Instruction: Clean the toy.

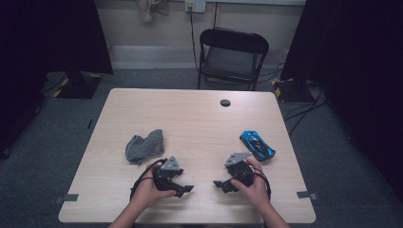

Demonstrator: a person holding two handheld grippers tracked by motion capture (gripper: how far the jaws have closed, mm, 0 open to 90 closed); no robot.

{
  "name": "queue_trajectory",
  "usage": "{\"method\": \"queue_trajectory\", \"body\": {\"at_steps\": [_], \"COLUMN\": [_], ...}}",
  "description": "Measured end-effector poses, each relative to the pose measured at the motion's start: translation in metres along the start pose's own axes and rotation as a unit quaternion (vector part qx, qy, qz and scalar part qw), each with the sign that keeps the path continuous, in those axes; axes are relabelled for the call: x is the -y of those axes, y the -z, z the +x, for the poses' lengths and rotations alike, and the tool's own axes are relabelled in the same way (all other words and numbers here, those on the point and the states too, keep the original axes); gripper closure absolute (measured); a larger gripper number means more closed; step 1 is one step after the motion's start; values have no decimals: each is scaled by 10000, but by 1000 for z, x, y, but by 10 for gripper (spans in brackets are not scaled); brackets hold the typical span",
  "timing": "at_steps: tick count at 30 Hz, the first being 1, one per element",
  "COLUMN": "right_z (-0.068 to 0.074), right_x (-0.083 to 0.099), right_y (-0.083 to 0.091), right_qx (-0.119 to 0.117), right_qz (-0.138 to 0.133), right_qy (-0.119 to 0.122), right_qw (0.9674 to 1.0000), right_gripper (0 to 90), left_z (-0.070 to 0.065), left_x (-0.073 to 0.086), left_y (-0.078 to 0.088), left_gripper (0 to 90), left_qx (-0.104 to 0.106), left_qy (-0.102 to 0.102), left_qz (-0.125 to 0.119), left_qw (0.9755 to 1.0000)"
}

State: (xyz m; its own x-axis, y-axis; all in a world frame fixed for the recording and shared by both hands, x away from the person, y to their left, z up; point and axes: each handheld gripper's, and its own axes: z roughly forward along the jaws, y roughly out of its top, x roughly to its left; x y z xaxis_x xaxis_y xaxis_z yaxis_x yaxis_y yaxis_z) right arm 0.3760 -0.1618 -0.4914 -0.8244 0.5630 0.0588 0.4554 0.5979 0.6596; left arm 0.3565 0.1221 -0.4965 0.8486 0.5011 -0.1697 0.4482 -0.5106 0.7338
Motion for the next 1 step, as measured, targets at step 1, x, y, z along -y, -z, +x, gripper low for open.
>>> {"method": "queue_trajectory", "body": {"at_steps": [1], "right_z": [0], "right_x": [1], "right_y": [0], "right_qx": [22], "right_qz": [-52], "right_qy": [21], "right_qw": [10000], "right_gripper": [150], "left_z": [0], "left_x": [1], "left_y": [0], "left_gripper": [204], "left_qx": [-11], "left_qy": [-33], "left_qz": [-24], "left_qw": [10000]}}
